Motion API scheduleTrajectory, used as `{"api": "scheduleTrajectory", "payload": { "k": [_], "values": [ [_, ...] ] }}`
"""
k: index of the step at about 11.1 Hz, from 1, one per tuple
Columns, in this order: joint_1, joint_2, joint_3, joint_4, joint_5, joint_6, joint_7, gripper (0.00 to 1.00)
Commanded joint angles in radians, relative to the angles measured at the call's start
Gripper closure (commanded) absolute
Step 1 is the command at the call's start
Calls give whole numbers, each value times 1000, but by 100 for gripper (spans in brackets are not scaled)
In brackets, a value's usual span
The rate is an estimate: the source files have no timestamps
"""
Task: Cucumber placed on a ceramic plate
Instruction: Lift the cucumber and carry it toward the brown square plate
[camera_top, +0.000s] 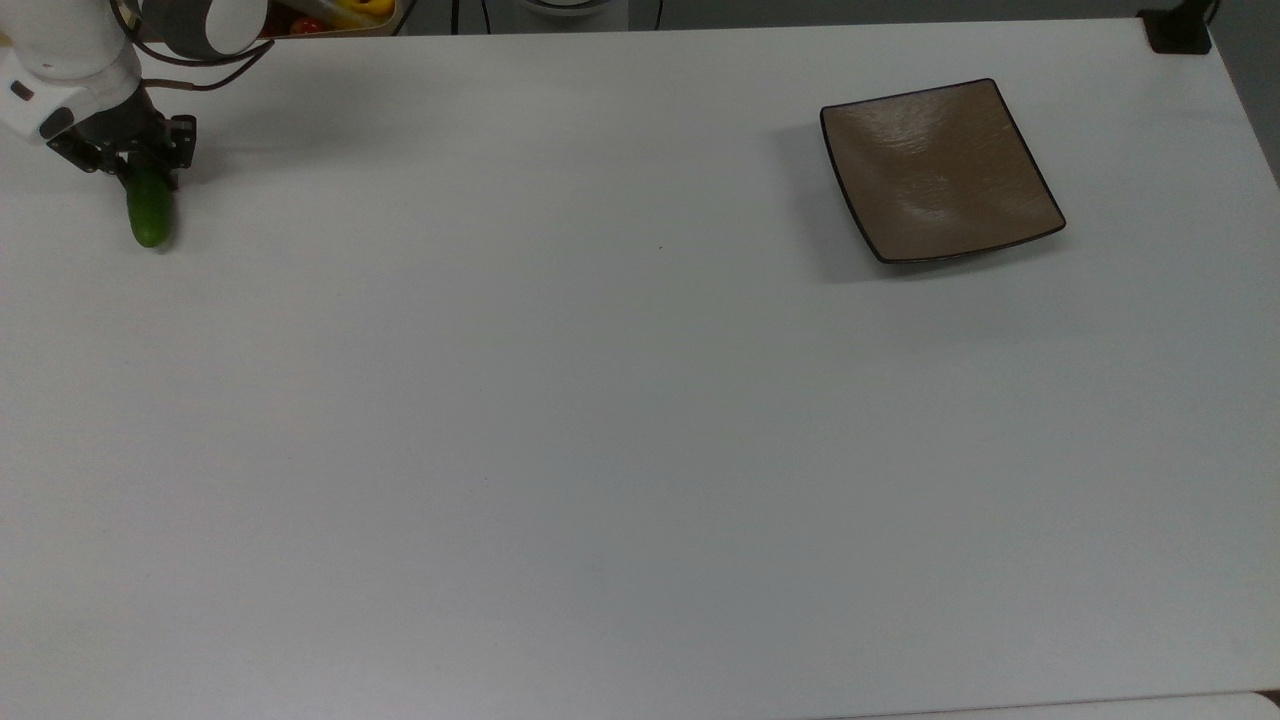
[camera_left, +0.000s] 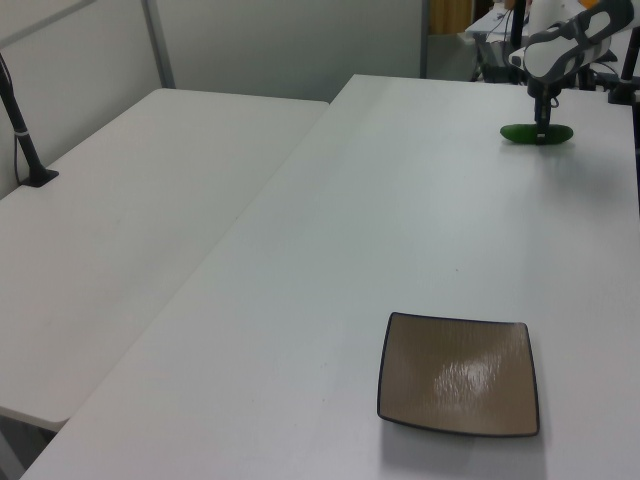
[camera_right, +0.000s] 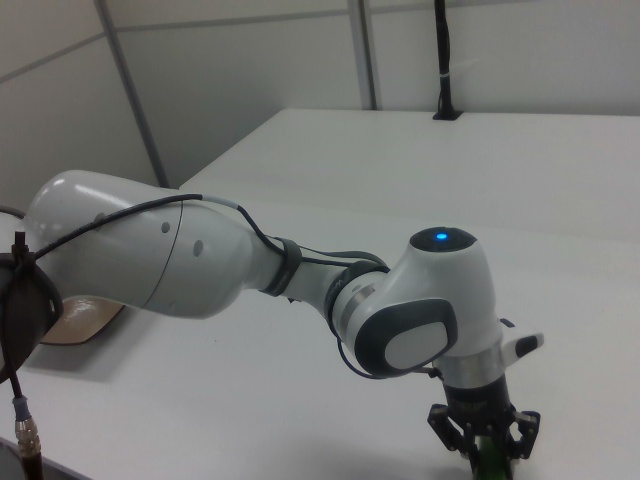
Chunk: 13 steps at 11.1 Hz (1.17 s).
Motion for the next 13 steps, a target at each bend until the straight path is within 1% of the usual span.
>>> {"api": "scheduleTrajectory", "payload": {
  "k": [1, 2, 3, 4, 7, 8, 10, 11, 12, 13],
  "values": [
    [13, -11, -7, -17, -21, 7, -19, 87],
    [17, -20, -7, -17, -21, -5, -6, 87],
    [20, -30, -7, -9, -21, -51, -5, 87],
    [33, -59, -5, -5, -11, -88, 1, 87],
    [91, -164, -1, 20, -6, -250, 43, 86],
    [113, -205, 2, 34, -6, -304, 73, 86],
    [154, -289, 11, 41, -6, -387, 87, 86],
    [162, -332, 37, 43, -6, -421, 94, 86],
    [164, -368, 76, 43, -5, -439, 123, 86],
    [162, -392, 126, 43, -5, -473, 169, 86]
  ]
}}
